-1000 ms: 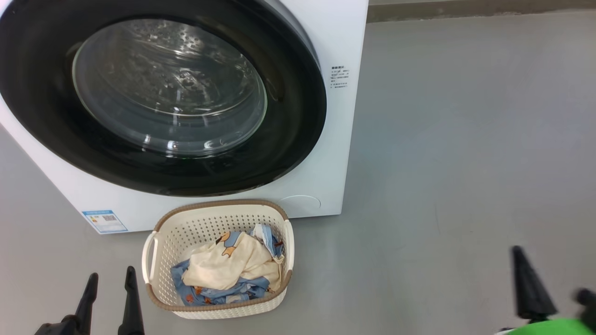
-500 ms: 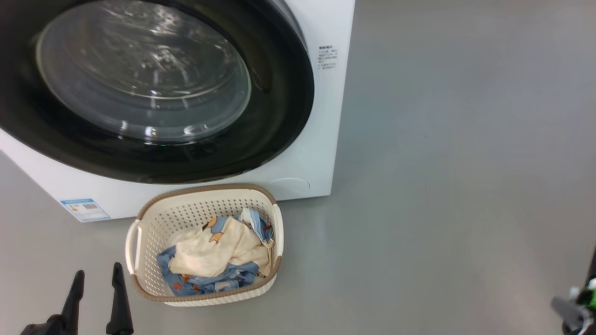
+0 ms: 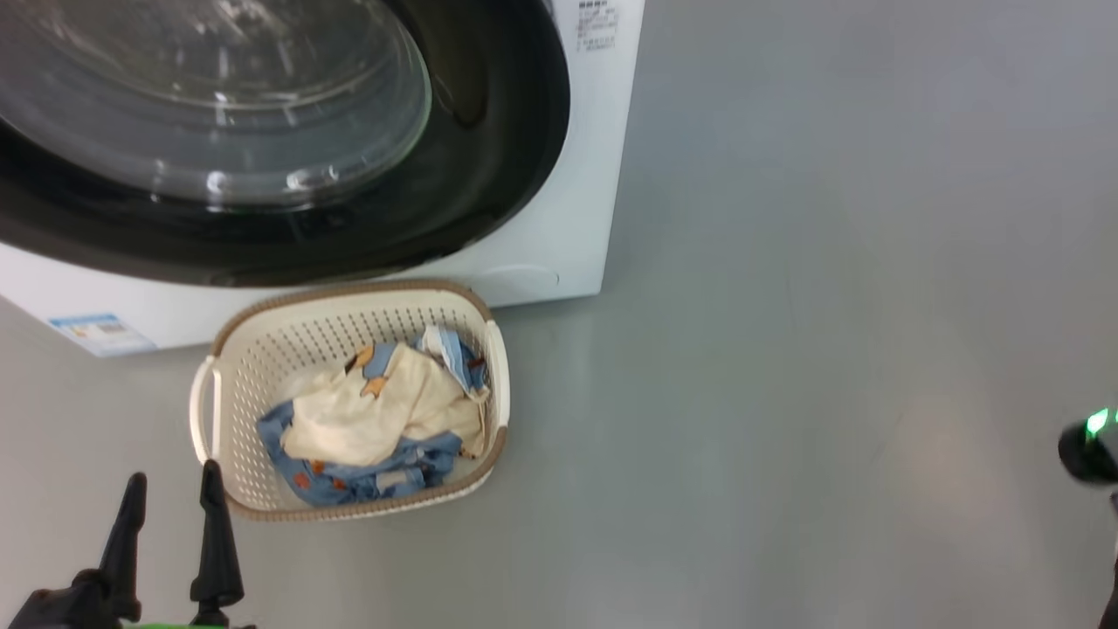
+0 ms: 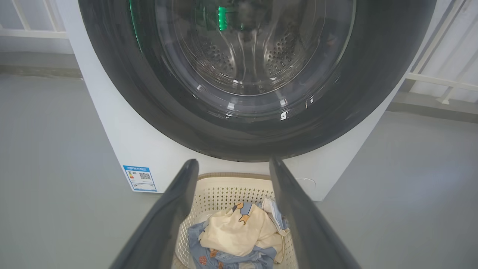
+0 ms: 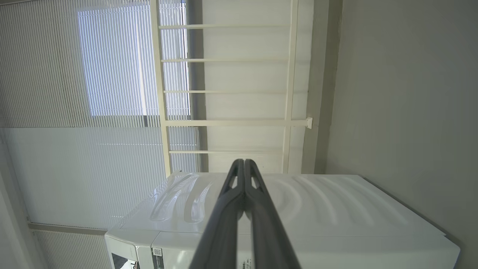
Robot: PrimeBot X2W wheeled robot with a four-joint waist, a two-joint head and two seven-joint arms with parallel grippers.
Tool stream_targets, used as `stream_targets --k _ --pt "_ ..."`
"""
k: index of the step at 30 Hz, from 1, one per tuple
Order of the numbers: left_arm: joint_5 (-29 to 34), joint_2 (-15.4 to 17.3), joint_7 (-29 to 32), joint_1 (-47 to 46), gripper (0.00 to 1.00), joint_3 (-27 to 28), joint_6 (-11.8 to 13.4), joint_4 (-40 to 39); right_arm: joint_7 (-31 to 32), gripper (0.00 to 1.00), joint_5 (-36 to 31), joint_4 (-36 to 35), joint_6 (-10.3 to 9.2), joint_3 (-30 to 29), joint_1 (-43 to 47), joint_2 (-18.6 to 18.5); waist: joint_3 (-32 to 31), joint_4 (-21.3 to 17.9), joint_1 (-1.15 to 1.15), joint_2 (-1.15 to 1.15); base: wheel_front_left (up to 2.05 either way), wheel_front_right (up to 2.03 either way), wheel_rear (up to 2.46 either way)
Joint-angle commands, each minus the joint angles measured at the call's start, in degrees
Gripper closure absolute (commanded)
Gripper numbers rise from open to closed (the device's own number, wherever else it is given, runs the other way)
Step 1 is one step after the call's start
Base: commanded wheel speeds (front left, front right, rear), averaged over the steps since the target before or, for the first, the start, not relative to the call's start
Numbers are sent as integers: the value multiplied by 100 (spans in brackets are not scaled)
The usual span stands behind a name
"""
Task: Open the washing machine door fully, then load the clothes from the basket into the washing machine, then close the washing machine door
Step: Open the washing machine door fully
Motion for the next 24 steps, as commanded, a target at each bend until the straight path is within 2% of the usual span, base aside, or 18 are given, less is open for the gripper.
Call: stream_targets --k 1,7,12,24 --pt "39 72 -37 -189 0 150 -9 -170 202 100 66 -156 9 36 -187 -82 286 52 0 0 0 0 0" --pt "46 105 -37 -284 0 33 -9 -312 1227 100 -68 -56 9 -81 -940 51 765 185 0 0 0 0 0" --pt "52 149 -37 -377 0 15 -9 -410 1789 100 -312 -48 9 -1 -1594 206 1088 315 0 0 0 0 0" --pt "22 109 -37 -518 0 -112 -9 -506 2390 100 -964 9 9 516 -2644 264 1553 791 0 0 0 0 0"
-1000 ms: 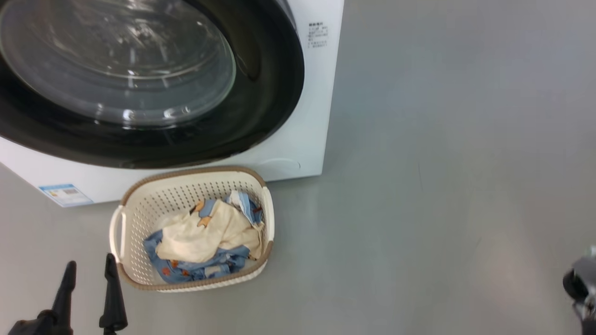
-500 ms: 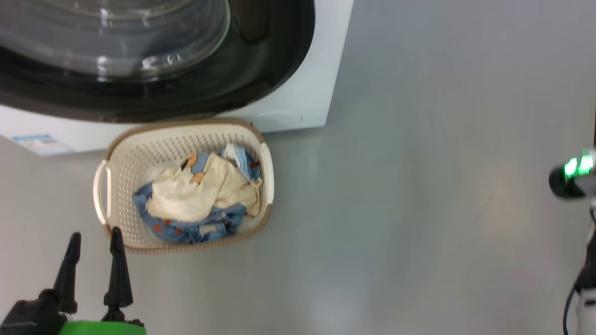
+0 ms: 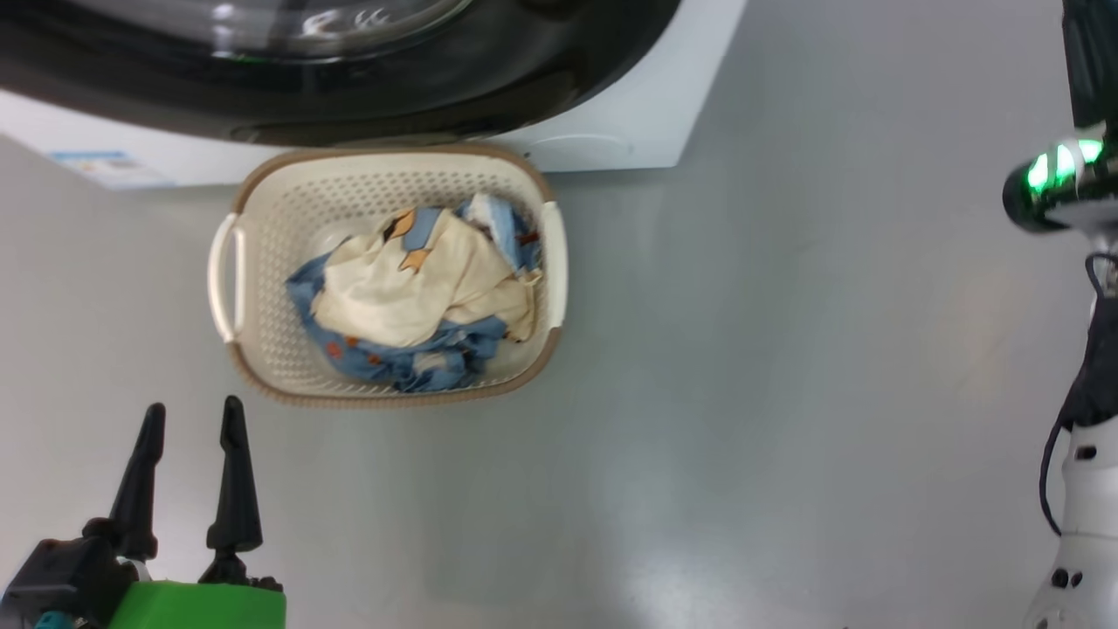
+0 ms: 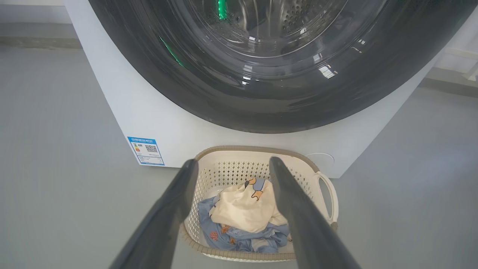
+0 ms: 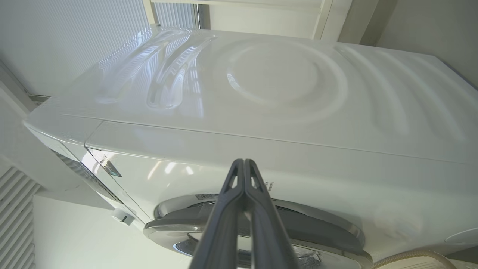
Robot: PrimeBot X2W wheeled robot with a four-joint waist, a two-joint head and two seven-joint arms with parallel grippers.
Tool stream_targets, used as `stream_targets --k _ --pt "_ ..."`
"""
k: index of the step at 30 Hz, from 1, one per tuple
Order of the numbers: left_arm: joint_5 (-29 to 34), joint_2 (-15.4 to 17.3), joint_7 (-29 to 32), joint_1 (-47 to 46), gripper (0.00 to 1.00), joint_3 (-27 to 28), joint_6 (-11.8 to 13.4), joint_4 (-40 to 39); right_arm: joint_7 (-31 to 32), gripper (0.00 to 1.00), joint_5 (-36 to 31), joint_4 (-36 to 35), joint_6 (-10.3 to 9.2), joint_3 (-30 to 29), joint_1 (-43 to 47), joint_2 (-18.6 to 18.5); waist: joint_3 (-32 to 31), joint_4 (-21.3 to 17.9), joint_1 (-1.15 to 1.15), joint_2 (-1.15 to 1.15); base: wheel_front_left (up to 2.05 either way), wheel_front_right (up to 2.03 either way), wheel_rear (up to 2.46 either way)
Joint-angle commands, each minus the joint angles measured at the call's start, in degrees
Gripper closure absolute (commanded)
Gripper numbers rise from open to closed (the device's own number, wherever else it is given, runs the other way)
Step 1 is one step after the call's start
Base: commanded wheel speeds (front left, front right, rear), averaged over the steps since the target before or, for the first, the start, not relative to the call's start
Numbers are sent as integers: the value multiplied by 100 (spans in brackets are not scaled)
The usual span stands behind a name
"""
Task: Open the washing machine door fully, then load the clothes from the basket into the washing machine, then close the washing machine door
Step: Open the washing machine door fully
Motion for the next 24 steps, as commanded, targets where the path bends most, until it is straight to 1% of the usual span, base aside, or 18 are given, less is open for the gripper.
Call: stream_targets --k 1,11,19,24 --pt "14 83 -36 -69 0 170 -9 -170 65 100 -87 -138 9 135 -167 -23 173 215 0 0 0 0 0" --pt "-76 15 -36 -78 0 91 -9 -197 267 100 -248 -116 9 591 -652 -81 395 623 0 0 0 0 0" --pt "-205 2 -36 -116 0 47 -9 -156 331 100 -260 -82 9 904 -808 -36 422 847 0 0 0 0 0" --pt "-339 1 -36 -105 0 -11 -9 -132 303 100 -301 -29 9 1062 -892 -91 440 1005 0 0 0 0 0"
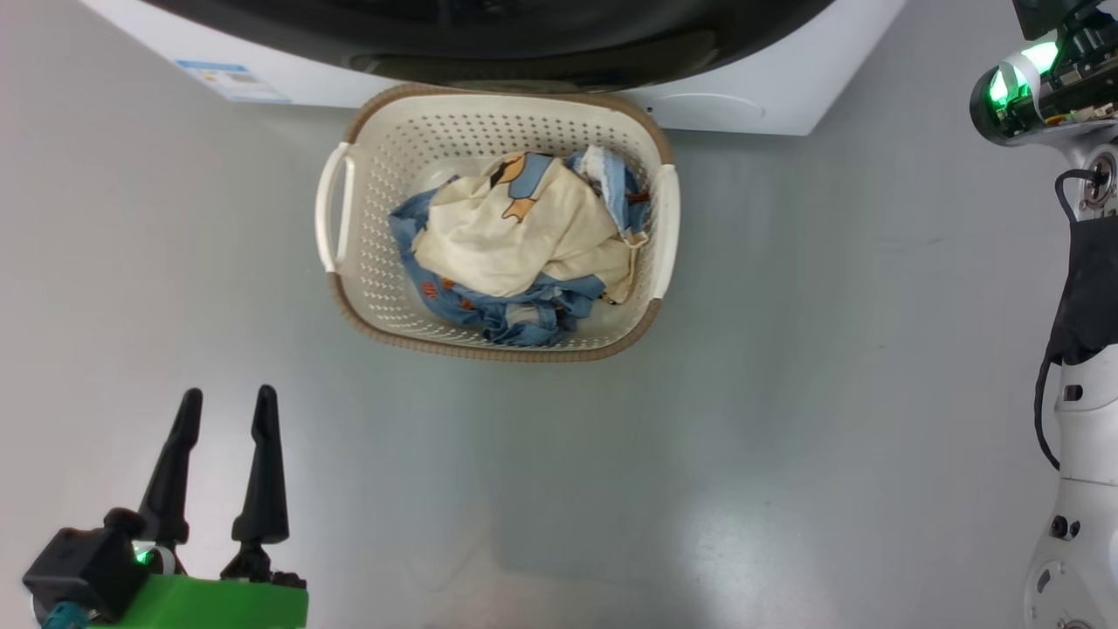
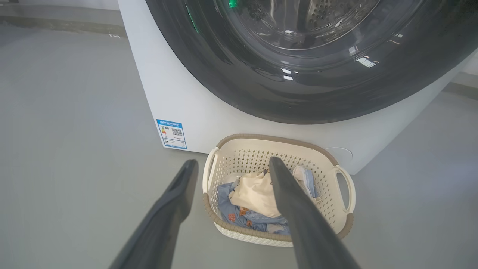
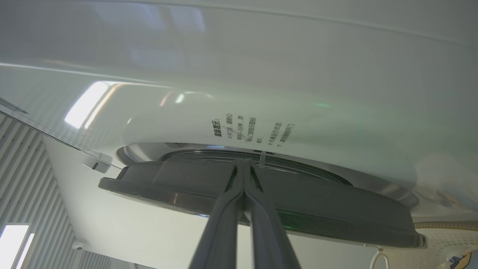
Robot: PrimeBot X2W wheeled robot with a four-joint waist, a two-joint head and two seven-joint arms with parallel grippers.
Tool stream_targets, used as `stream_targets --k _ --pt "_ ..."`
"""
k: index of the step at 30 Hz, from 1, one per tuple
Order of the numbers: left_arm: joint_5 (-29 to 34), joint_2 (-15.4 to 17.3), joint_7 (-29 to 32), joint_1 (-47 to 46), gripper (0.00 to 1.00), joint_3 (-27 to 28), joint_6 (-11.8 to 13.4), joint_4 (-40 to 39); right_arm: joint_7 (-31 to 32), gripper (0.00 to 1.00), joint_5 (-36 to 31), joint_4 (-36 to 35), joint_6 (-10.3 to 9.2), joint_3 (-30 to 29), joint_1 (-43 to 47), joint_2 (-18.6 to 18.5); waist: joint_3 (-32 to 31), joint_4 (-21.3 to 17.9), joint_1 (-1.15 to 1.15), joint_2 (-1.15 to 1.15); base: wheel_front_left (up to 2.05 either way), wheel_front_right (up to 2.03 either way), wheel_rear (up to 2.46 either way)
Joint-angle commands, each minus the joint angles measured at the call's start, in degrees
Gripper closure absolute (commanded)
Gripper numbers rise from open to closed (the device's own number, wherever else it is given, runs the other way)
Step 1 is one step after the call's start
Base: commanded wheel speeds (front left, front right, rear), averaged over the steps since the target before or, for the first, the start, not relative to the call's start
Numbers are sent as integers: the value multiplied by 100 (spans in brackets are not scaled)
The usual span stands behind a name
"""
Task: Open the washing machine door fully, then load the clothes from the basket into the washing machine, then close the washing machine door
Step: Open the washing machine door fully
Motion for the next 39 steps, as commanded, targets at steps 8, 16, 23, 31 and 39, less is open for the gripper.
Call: stream_targets --k 8,16,23,31,39 --pt "-206 73 -36 0 0 74 -9 -97 -15 100 -65 -97 9 242 -260 -76 74 242 0 0 0 0 0" --pt "-343 72 -36 26 0 -22 -9 -122 -41 100 -69 -97 9 367 -391 -230 193 445 0 0 0 0 0" --pt "-433 72 -36 26 0 -121 -9 -163 -64 100 -67 -120 9 470 -461 -334 305 595 0 0 0 0 0" --pt "-518 72 -36 5 0 -135 -1 -171 -55 100 -15 -152 9 616 -527 -338 380 593 0 0 0 0 0" --pt "-524 72 -36 -105 0 -113 -2 -139 27 100 63 -297 9 766 -455 -231 339 478 0 0 0 0 0"
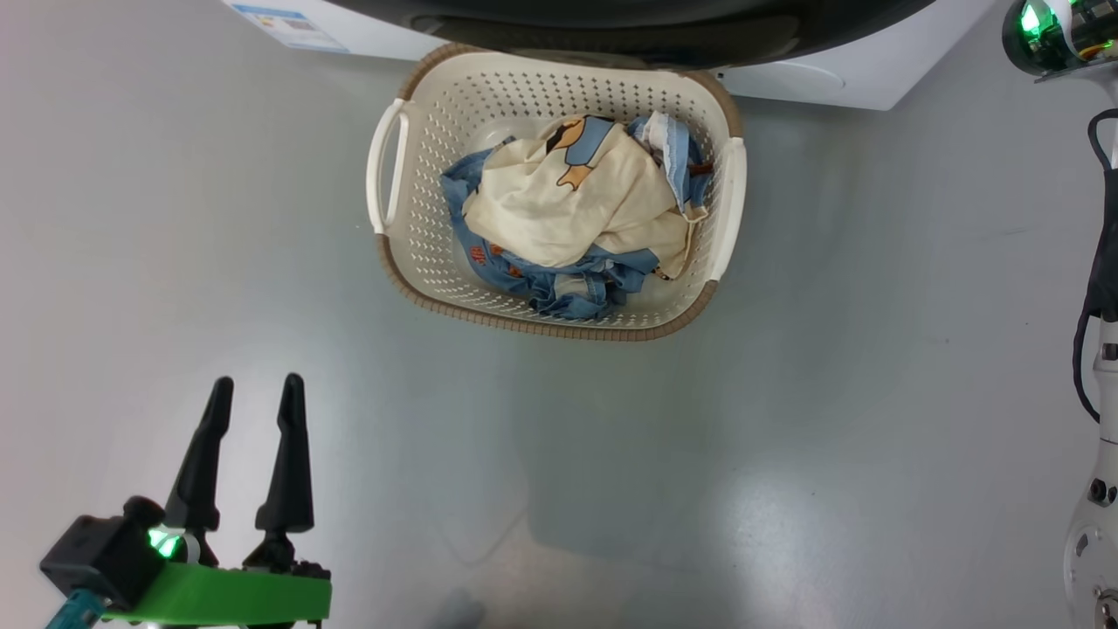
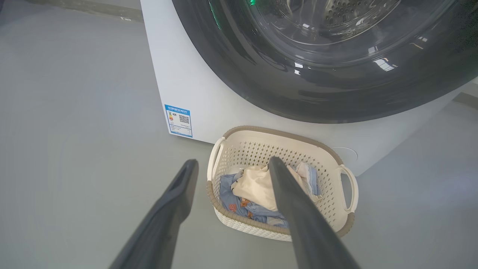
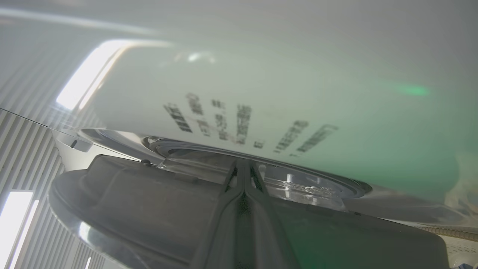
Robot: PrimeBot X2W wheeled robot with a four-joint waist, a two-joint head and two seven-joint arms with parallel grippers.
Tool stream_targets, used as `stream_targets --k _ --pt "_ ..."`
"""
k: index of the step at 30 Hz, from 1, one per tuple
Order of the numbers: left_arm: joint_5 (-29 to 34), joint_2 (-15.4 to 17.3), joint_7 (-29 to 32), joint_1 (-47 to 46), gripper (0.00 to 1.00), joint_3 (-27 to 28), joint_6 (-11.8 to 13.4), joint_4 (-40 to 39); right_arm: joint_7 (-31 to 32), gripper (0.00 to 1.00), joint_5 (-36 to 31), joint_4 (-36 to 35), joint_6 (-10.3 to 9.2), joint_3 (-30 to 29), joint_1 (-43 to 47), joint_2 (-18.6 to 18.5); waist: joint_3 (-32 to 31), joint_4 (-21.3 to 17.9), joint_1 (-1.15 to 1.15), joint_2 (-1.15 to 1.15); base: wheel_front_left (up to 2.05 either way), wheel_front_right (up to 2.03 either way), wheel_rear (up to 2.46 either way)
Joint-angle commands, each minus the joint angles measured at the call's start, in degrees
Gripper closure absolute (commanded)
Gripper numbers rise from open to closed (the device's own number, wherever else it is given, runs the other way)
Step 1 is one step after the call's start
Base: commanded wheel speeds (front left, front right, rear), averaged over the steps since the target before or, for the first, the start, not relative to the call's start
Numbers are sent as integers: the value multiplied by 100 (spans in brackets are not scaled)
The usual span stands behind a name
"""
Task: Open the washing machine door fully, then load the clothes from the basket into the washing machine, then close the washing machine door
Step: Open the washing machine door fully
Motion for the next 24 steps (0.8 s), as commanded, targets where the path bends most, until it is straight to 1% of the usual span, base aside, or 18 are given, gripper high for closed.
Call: stream_targets --k 1,7,24 --pt "-19 96 -36 -32 0 217 -3 -107 77 100 30 -217 9 159 28 171 -18 -28 0 0 0 0 0" --pt "-6 96 -36 -75 0 227 -4 -50 92 100 53 -266 9 195 98 205 -86 -81 0 0 0 0 0" --pt "10 96 -36 -90 0 282 -8 -18 234 100 28 -306 9 489 389 306 -222 -63 0 0 0 0 0"
